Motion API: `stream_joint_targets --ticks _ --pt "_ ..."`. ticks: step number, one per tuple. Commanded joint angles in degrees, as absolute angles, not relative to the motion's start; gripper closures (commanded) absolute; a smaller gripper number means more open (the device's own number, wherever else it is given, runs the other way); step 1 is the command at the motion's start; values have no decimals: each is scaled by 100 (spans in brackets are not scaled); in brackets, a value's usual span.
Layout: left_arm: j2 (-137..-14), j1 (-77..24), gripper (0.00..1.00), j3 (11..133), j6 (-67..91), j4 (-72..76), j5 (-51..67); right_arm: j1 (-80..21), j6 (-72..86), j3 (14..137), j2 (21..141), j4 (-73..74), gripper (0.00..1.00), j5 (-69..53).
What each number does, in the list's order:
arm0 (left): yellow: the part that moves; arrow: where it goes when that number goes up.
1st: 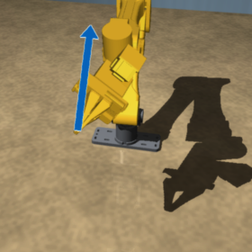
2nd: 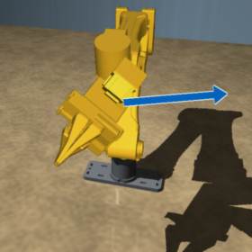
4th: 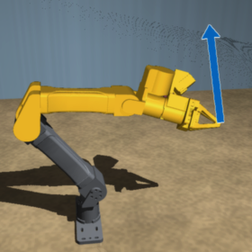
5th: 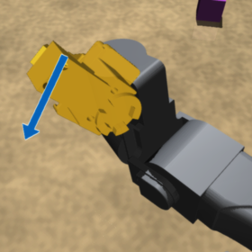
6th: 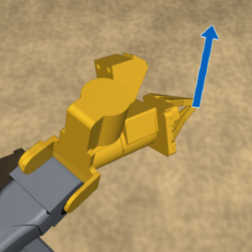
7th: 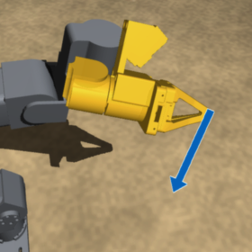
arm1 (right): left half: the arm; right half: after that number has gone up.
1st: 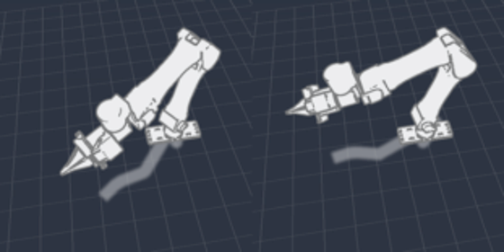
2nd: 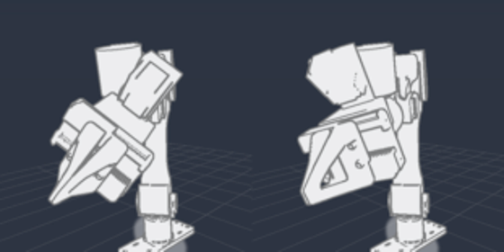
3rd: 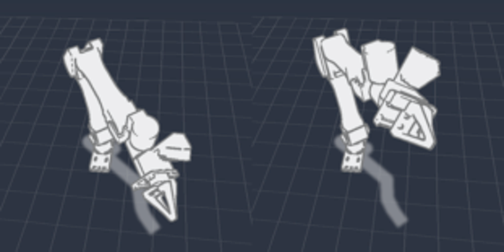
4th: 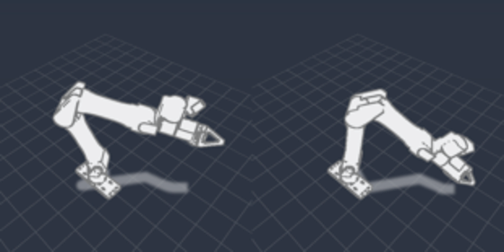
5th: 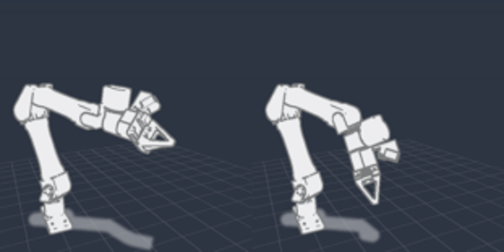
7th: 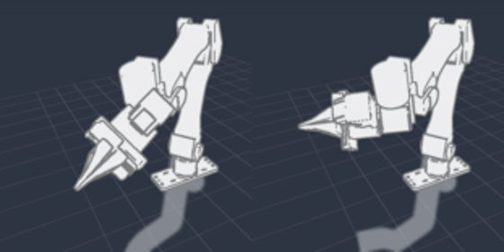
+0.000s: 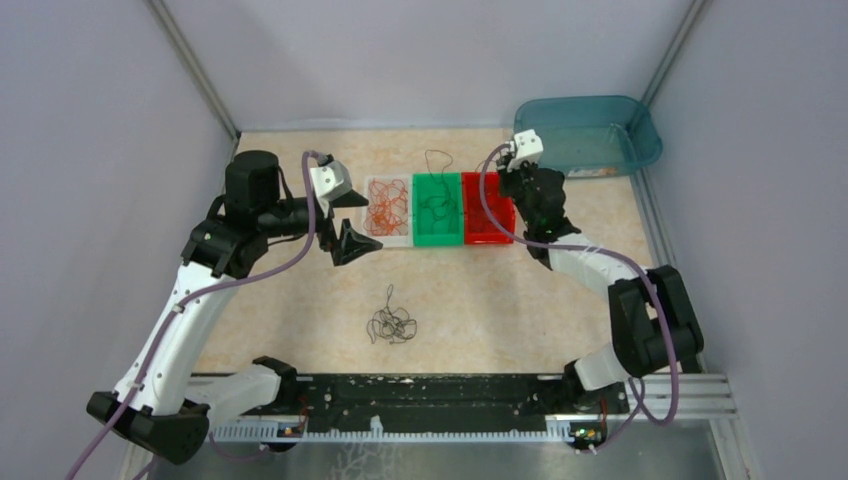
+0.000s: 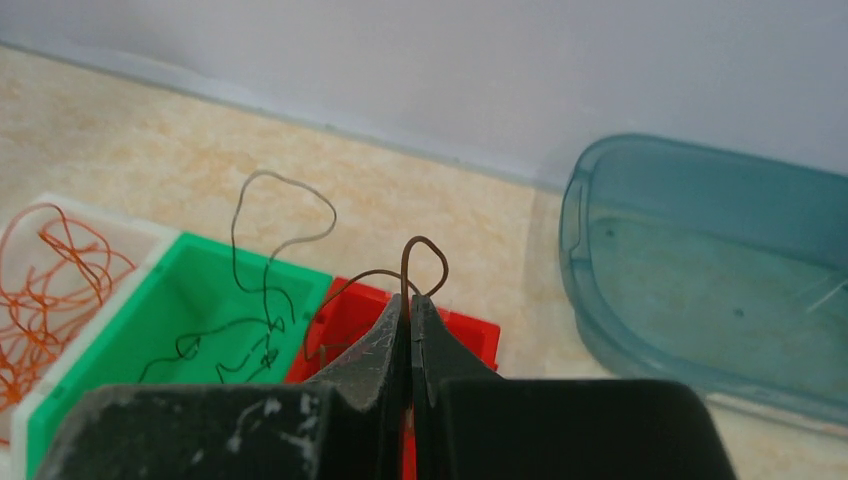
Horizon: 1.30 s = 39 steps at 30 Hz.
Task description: Untangle the cables
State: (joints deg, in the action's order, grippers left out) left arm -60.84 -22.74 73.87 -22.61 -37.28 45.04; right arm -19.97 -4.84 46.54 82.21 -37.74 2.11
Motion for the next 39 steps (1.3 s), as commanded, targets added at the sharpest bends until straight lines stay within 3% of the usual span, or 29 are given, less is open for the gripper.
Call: stream_joint_targets --ticks 1,9,19,32,39 --pt "-6064 -2285 0 7398 -2332 -3656 4501 -1962 -259 4884 8529 -3349 100 520" --pt "-6075 -2285 0 7440 -2380 -3669 4461 -2077 -259 5121 9072 -2922 99 725" --pt "-5992 -2284 0 7102 -2757 -3969 4323 -2161 -394 5775 9399 -2385 61 789" --pt "-5968 -2258 0 6762 -3171 -4184 4187 -2162 153 5893 8317 -1662 42 356" --pt "-5924 -2230 0 6642 -3347 -4334 4470 -2414 373 5426 7372 -1850 40 -1097"
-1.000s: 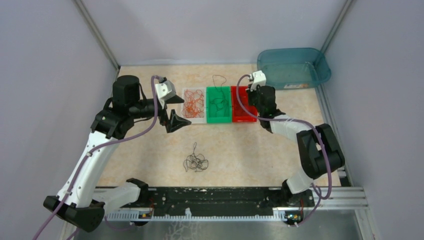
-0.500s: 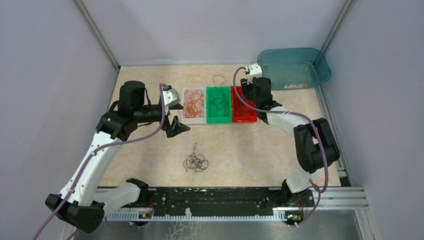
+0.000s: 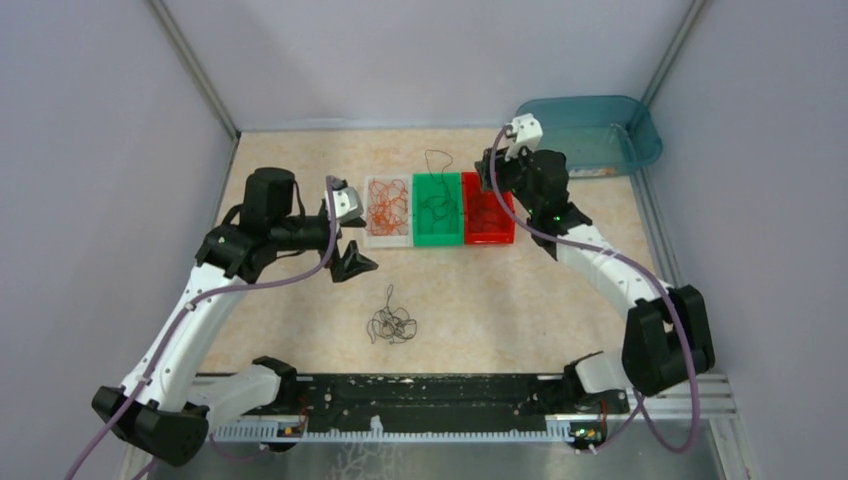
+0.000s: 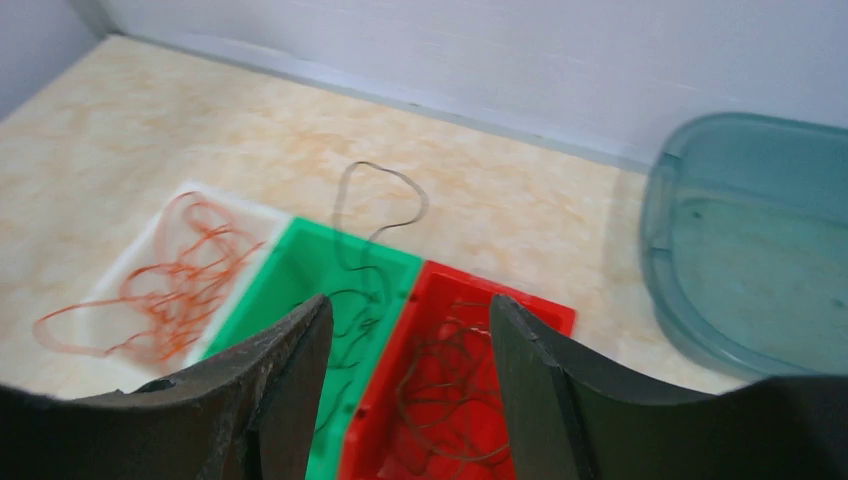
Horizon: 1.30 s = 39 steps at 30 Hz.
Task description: Untangle the cables
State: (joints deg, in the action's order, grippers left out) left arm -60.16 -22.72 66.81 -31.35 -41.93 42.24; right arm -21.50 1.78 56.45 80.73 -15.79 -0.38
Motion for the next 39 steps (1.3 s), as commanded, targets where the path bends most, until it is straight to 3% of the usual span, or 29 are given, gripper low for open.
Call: stream_joint_targets --ticks 1,8,14,20,25,30,39 --pt "-5925 -2195 0 6606 -3404 -4343 4473 -2545 329 5235 7188 -1966 40 -1429" --pt "-6290 -690 0 6314 -3654 -4146 5048 -4184 172 3408 6531 -3017 41 -2491" --pt "-6537 -314 0 6233 -3980 -4407 5010 -5762 115 3138 7308 -3299 42 -2135" --pt "-6145 -311 0 5767 -4167 -4255 5103 -6236 410 3241 8196 -3822 46 -1990" --pt "-5988 -313 0 5590 -4413 -4350 5117 -6275 605 3534 8655 -3792 63 -1491" --pt "-5684 -308 1 5297 -4685 -4243 5403 -6275 427 3614 8389 -3649 99 -672" --pt "-5141 -329 1 4875 -4660 -3969 6254 -6267 -78 3918 7370 -3511 100 -983"
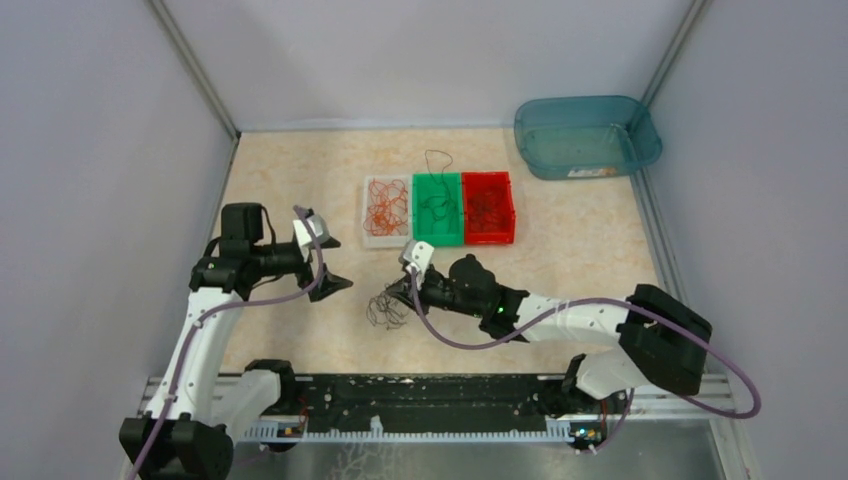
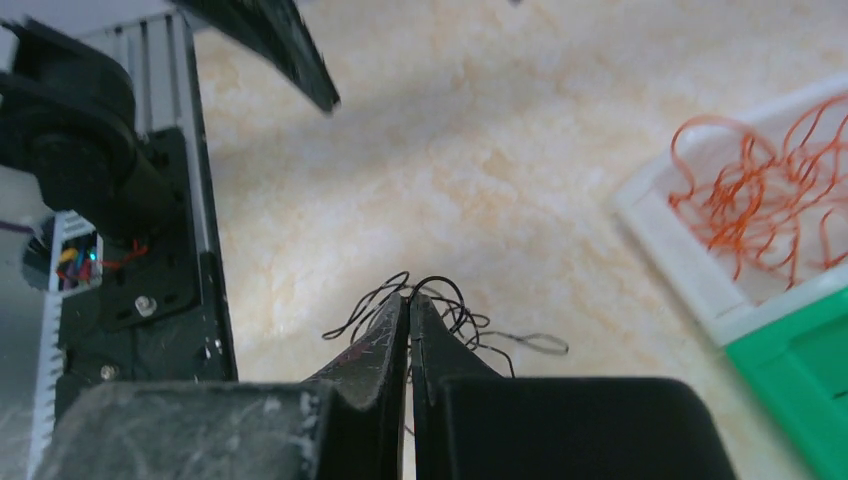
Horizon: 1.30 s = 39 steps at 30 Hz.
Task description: Untangle the cables
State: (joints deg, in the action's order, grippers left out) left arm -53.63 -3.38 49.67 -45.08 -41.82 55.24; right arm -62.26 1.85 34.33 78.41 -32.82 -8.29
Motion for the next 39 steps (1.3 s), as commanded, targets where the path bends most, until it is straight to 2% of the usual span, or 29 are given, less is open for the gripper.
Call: stream_joint_targets --ticks 1,5,9,14,21,27,31,32,34,39 --pt "-5092 -332 1 4859 -4619 -3955 6349 -6262 -86 4004 7318 -3488 100 -1052" --pt "-4954 -392 2 4864 -4424 -3865 6681 -6258 -24 4391 7223 -3388 100 -1266" --pt "-4847 -608 9 4903 -4224 -3841 6849 -6258 53 4724 7263 -3461 100 -1346" --pt "-4776 -866 20 4759 -4388 -3933 6480 -6258 70 4988 7306 -3500 100 -1301" --pt "-4715 -870 27 4654 -4315 -3691 6245 -6260 165 5097 7204 -3413 100 -1443" --pt "-4756 -870 51 4655 -3765 -3378 6445 -6258 358 5120 7194 -3537 100 -1630" --pt "-4785 -872 86 4753 -3542 -3334 6472 -6258 464 5059 7201 -3688 100 -1667" --pt "-4775 -870 91 4773 -3548 -3331 6458 -6258 477 5039 7193 -3711 100 -1669" --pt "-4753 -870 97 4794 -3506 -3321 6443 -6258 490 5027 7180 -3723 100 -1666" --pt "-4718 -870 96 4828 -3380 -3347 6505 -6255 520 4993 7082 -3792 98 -1591"
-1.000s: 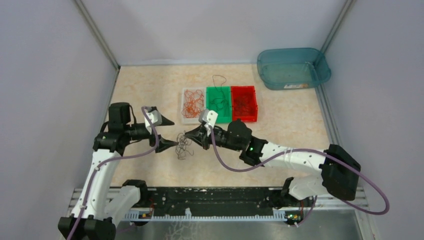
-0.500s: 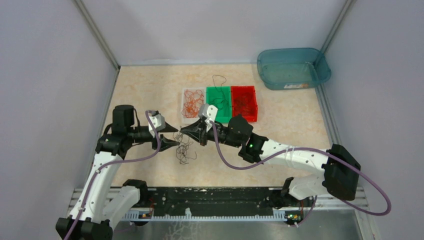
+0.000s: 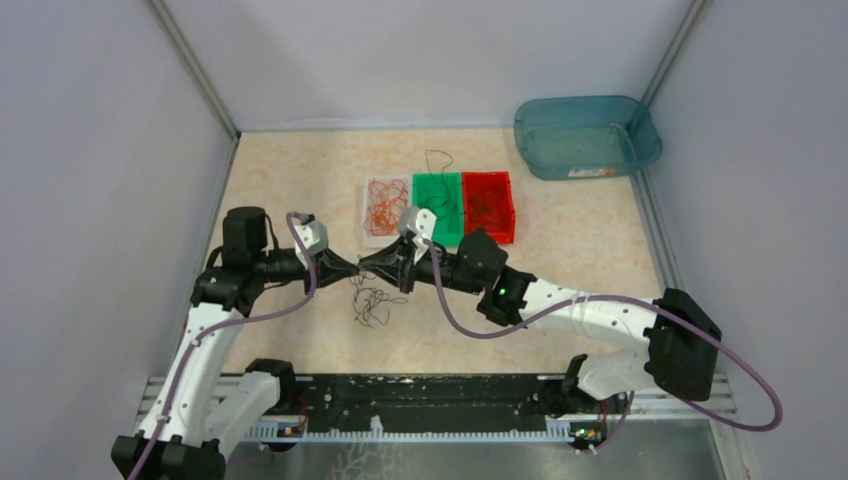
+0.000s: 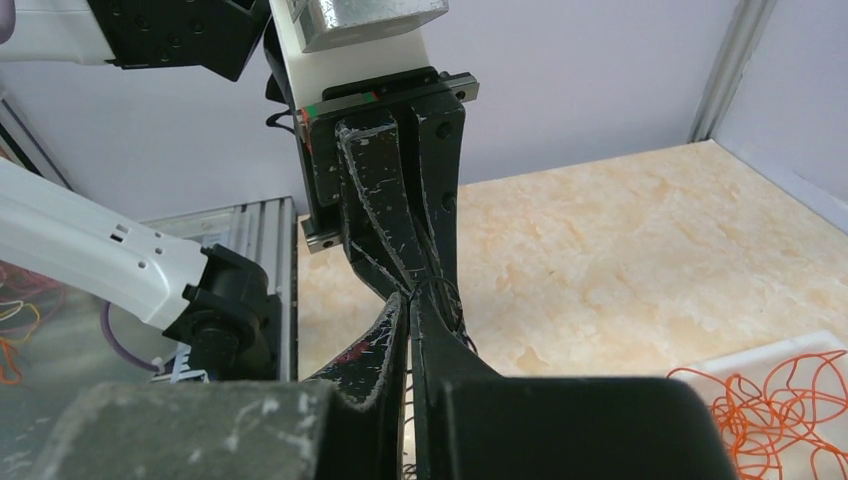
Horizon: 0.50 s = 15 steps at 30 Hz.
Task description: Untangle the cables
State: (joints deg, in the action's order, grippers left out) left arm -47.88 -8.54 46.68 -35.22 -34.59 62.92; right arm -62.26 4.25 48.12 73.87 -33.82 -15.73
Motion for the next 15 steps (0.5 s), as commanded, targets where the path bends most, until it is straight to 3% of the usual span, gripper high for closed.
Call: stream_joint_targets --ticks 1,2,4,7,11,15 --pt "-4714 -875 96 4826 -3439 -3399 6467 -6243 514 4997 7045 -3783 98 -1571" --pt "-4717 -871 97 4813 -3549 -3497 6378 -6234 507 5007 7001 -3773 96 -1553" --pt "-4720 -870 98 4799 -3780 -3635 6278 -6215 461 5026 6890 -3684 82 -1498" --pt "-4703 -870 100 4810 -3782 -3682 6281 -6161 425 4992 6753 -3591 68 -1411" --pt "-4723 -871 100 5104 -3348 -3530 6529 -5974 537 4681 6533 -3621 40 -1352" --pt "-4821 -871 100 5569 -2569 -3165 6775 -5521 1084 3935 6207 -3946 28 -1419"
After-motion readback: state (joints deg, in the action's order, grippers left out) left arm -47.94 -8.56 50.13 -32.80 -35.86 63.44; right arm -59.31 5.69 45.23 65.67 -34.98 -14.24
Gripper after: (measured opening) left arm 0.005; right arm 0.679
